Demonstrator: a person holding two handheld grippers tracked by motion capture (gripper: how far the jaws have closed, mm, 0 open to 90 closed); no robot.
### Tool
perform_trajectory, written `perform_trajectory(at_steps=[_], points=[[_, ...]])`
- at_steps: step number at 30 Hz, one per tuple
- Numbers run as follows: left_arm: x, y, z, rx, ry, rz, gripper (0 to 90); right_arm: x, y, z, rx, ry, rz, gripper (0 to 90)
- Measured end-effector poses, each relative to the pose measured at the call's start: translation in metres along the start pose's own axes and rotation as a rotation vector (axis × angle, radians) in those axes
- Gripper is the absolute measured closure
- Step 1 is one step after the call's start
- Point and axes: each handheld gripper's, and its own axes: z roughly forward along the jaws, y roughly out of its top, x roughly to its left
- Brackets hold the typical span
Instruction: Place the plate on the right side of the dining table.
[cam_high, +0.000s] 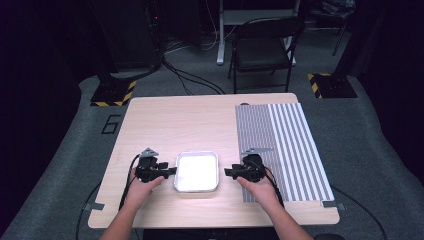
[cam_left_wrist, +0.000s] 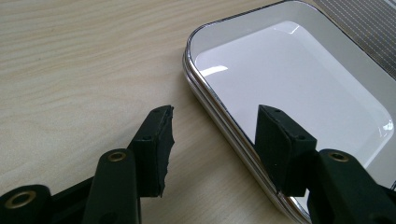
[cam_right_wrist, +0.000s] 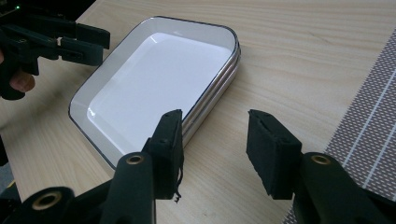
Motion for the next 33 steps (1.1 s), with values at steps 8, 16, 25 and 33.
perform_trajectory(at_steps=[8,16,25,33], points=[[-0.003,-0.001,0.005,0.029,0.009,0.035,45.5,0.002,0.0,0.005,0.008,0.006,0.029,55.2],[-0.001,-0.003,0.007,0.033,0.004,0.009,45.5,-0.001,0.0,0.008,0.018,0.014,0.079,59.2],[-0.004,-0.001,0.006,0.031,-0.001,-0.047,55.7,0.001,0.001,0.012,0.021,0.018,0.091,59.9],[-0.003,0.002,-0.003,0.001,0.011,-0.024,68.4,0.003,0.001,0.012,0.02,0.016,0.072,60.7]])
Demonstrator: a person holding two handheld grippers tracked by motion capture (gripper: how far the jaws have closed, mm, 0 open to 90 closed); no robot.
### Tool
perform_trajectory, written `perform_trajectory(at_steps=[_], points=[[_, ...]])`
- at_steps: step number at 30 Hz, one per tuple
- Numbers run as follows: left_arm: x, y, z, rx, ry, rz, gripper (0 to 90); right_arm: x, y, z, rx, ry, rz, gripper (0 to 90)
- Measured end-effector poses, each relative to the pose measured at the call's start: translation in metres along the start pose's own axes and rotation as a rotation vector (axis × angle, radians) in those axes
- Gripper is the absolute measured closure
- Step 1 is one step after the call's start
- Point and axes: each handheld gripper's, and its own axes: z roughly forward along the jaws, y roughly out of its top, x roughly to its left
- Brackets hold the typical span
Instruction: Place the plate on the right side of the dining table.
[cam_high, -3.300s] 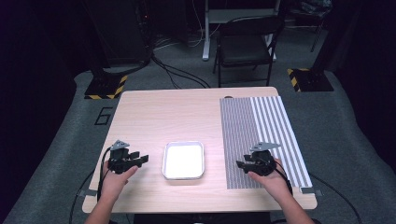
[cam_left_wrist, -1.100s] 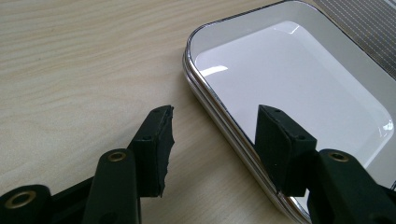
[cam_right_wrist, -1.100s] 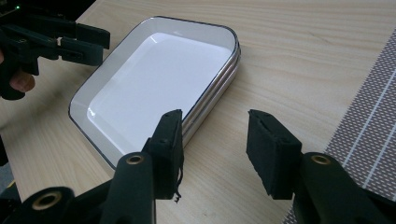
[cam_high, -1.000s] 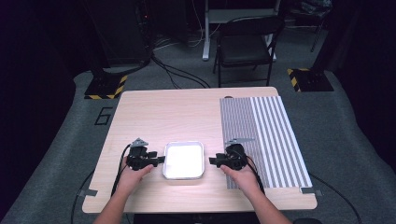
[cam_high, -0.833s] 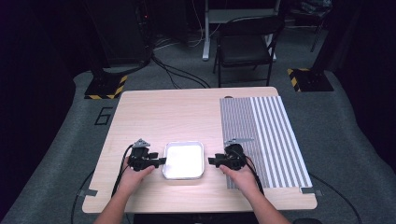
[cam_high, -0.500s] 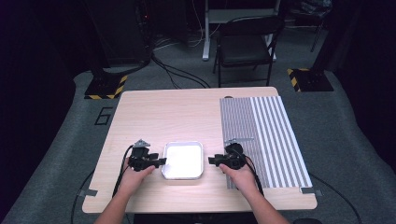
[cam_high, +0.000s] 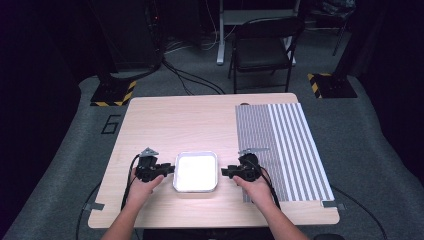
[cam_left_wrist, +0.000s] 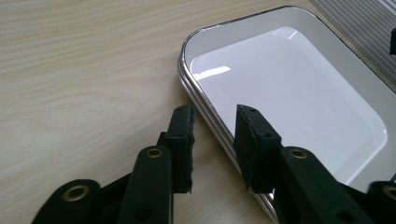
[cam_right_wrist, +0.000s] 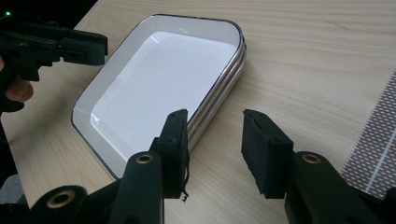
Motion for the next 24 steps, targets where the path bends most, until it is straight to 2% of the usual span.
perform_trajectory(at_steps=[3,5,8,10,12,18,22,24], points=[[0.002,0.001,-0.002,-0.009,-0.006,-0.003,73.5,0.0,0.0,-0.001,0.0,0.005,0.002,60.9],[0.001,0.002,-0.004,-0.015,-0.011,0.014,76.9,0.0,0.0,-0.001,-0.006,0.004,-0.004,61.2],[0.001,0.007,-0.005,0.011,-0.015,0.096,82.0,-0.001,0.0,-0.001,-0.001,0.003,-0.01,61.2],[0.0,0.008,-0.005,0.035,-0.01,0.13,84.1,-0.001,0.0,-0.001,0.002,0.002,-0.012,61.2],[0.001,0.008,-0.003,0.039,-0.022,0.127,86.0,-0.001,0.001,-0.002,0.004,0.0,-0.014,61.1],[-0.002,0.013,-0.002,0.076,-0.054,0.193,89.8,0.0,0.002,-0.003,0.008,-0.001,-0.024,61.1],[-0.005,0.015,0.0,0.103,-0.046,0.24,89.9,0.001,0.004,-0.005,0.012,-0.004,-0.033,61.0],[-0.005,0.015,0.001,0.108,-0.047,0.235,89.9,0.002,0.005,-0.005,0.016,-0.006,-0.028,61.1]])
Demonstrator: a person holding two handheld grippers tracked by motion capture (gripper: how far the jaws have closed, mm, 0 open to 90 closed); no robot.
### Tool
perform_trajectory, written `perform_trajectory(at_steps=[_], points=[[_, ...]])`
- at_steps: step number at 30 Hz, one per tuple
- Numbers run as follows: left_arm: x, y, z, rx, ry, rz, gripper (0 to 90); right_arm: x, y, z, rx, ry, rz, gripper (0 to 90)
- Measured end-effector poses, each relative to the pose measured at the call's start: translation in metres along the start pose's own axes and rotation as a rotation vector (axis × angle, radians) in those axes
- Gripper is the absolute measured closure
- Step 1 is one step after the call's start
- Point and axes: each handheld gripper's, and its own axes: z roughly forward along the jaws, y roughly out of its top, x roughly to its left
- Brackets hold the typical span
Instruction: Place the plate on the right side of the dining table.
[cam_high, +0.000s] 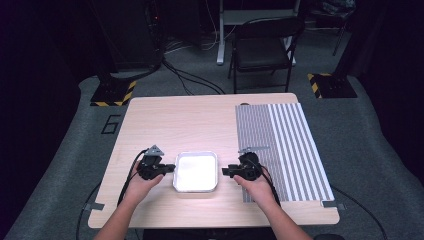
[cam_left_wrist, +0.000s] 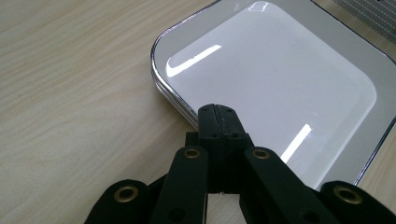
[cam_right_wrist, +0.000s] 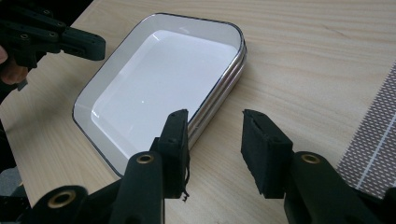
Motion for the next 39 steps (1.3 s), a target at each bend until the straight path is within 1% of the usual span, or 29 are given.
perform_trajectory(at_steps=[2,4,5,6,7,9,10,11,13,14,15,16,18,19,20,23,24,30,32,34,35,37,39], points=[[0.0,0.0,0.001,0.008,-0.004,0.012,89.9,0.0,0.0,0.0,0.002,0.002,-0.003,61.4],[0.0,0.0,0.003,0.021,-0.004,0.018,90.0,0.0,0.001,0.0,0.017,0.007,0.015,62.0],[-0.001,-0.001,0.003,0.027,0.003,0.027,90.0,0.0,0.001,0.001,0.02,0.01,0.03,62.3],[-0.001,-0.001,0.003,0.028,0.006,0.031,90.0,0.0,0.001,0.001,0.025,0.013,0.034,62.5],[-0.001,-0.001,0.003,0.025,0.003,0.029,90.0,0.0,0.001,0.002,0.023,0.014,0.027,62.5],[-0.001,-0.001,0.003,0.027,0.001,0.03,90.0,0.001,0.002,0.003,0.029,0.013,0.032,62.8],[-0.001,-0.001,0.004,0.025,0.006,0.04,90.0,0.001,0.002,0.004,0.032,0.015,0.031,63.0],[-0.001,-0.001,0.003,0.034,0.008,0.048,90.0,0.002,0.002,0.004,0.039,0.011,0.04,63.4],[-0.001,-0.002,0.005,0.046,0.015,0.067,90.0,0.002,0.003,0.007,0.048,0.02,0.049,64.6],[-0.002,-0.002,0.006,0.051,0.013,0.069,90.0,0.002,0.003,0.008,0.058,0.03,0.059,65.0],[-0.003,-0.002,0.007,0.06,0.019,0.075,90.0,0.002,0.003,0.009,0.062,0.032,0.069,65.1],[-0.004,-0.002,0.008,0.066,0.016,0.079,90.0,0.002,0.003,0.009,0.066,0.035,0.072,65.0],[-0.004,-0.002,0.008,0.057,0.014,0.076,90.0,0.002,0.003,0.011,0.068,0.026,0.074,64.8],[-0.004,-0.001,0.007,0.045,0.005,0.068,90.0,0.002,0.003,0.011,0.066,0.024,0.076,64.7],[-0.004,0.0,0.005,0.034,0.001,0.069,90.0,0.002,0.003,0.011,0.065,0.025,0.078,64.6],[-0.004,0.001,0.004,0.024,-0.005,0.066,90.0,0.001,0.004,0.01,0.058,0.028,0.079,64.5],[-0.004,0.002,0.004,0.009,-0.019,0.048,90.0,0.001,0.004,0.01,0.057,0.031,0.078,64.4],[-0.005,0.003,0.005,0.005,-0.045,0.053,90.0,0.001,0.004,0.008,0.048,0.032,0.077,64.1],[-0.005,0.003,0.005,0.005,-0.046,0.055,90.0,0.001,0.004,0.007,0.048,0.031,0.083,64.0],[-0.004,0.003,0.005,0.005,-0.046,0.052,90.0,0.0,0.004,0.007,0.041,0.035,0.078,63.9],[-0.004,0.003,0.005,0.002,-0.039,0.054,90.0,0.001,0.004,0.006,0.045,0.033,0.089,63.8],[-0.004,0.002,0.005,-0.004,-0.043,0.043,90.0,0.0,0.004,0.006,0.041,0.037,0.085,63.6],[-0.002,0.001,0.005,-0.009,-0.048,0.046,90.0,0.0,0.004,0.006,0.038,0.038,0.081,63.5]])
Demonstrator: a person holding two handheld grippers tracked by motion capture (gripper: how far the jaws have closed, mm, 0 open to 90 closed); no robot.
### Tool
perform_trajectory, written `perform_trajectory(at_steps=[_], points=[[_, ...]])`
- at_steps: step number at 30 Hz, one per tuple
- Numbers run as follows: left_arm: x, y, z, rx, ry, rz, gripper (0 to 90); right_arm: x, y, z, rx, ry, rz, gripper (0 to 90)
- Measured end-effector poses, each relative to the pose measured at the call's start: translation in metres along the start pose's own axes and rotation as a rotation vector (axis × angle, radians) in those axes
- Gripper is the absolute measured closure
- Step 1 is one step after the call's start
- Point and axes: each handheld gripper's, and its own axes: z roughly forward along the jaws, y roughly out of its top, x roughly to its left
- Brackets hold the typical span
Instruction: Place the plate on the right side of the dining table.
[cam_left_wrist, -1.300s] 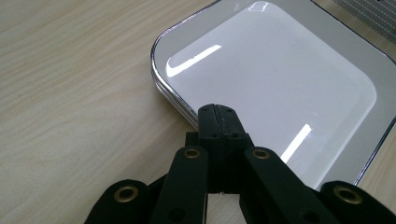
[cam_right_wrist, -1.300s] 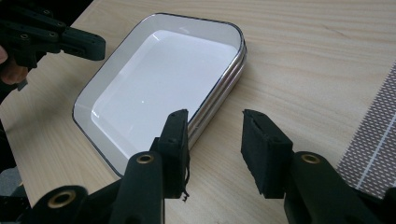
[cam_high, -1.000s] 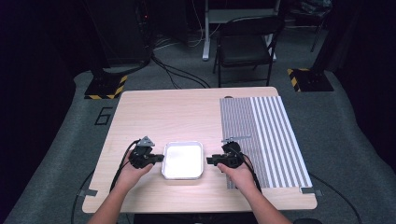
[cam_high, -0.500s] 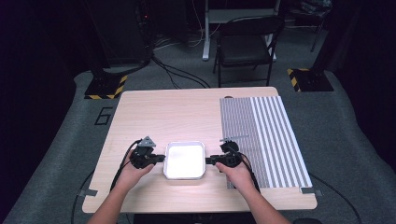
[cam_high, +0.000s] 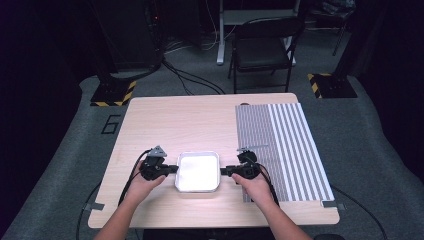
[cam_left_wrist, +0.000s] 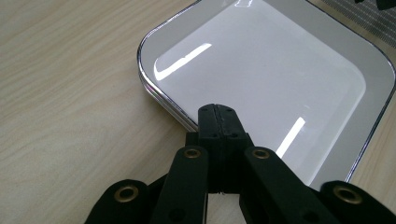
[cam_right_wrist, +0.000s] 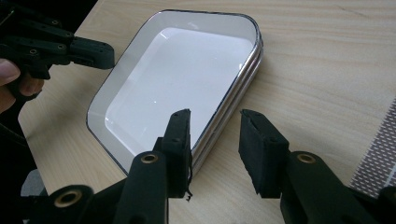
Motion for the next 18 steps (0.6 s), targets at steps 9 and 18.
perform_trajectory(at_steps=[9,18], points=[[0.0005,-0.0018,0.0007,-0.017,-0.013,-0.018,90.0,0.0007,-0.0009,0.0008,-0.001,0.001,0.001,63.3],[0.003,-0.0036,0.0006,-0.028,-0.028,-0.042,90.0,0.0011,-0.001,0.0019,-0.007,0.007,0.011,61.8]])
